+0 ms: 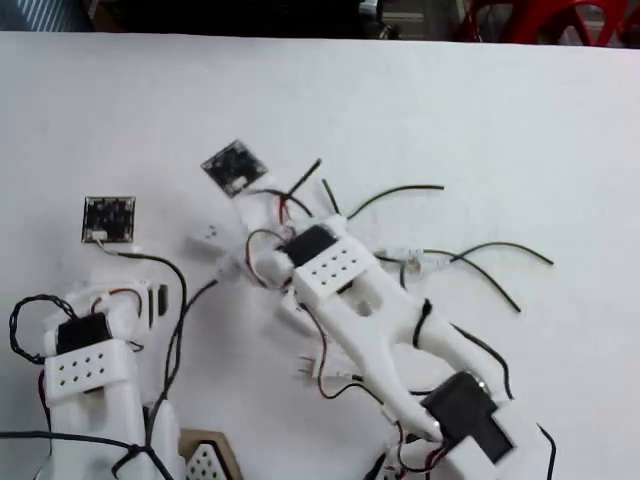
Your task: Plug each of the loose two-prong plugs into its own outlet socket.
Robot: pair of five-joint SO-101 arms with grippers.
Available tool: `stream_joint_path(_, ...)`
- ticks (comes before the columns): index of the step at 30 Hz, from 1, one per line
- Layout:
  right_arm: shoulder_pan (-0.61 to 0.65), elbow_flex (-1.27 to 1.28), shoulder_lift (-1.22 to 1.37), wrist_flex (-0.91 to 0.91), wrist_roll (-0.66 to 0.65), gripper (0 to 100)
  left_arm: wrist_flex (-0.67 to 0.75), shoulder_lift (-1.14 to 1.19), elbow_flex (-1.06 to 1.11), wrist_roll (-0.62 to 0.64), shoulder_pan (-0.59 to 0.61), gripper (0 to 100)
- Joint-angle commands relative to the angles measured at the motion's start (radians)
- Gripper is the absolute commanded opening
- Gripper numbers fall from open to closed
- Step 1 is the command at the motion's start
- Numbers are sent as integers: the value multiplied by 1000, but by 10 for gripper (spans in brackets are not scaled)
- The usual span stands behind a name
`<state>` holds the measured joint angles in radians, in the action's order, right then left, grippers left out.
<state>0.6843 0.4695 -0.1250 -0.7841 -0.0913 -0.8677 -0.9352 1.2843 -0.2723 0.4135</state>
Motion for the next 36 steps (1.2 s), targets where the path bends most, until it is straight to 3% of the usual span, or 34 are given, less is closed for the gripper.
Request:
stream_joint_path(1,-70,-60,-79,-2,6,17,43,-30,-9,14,54,218)
stream_joint_path(11,-348,-213,-36,171,12,17,61,-31,-9,17,90,218)
stream_joint_path(19,-510,-384,265,317,15,20,61,-31,-8,17,88,218)
stream_joint_path(26,-576,-626,539,312,15,22,61,-31,-5,17,88,218)
stream_joint_path(33,-558,-910,670,-27,15,163,61,-31,-3,17,87,218)
stream_joint_path(36,-556,-1031,670,-213,15,163,61,-31,-3,17,87,218)
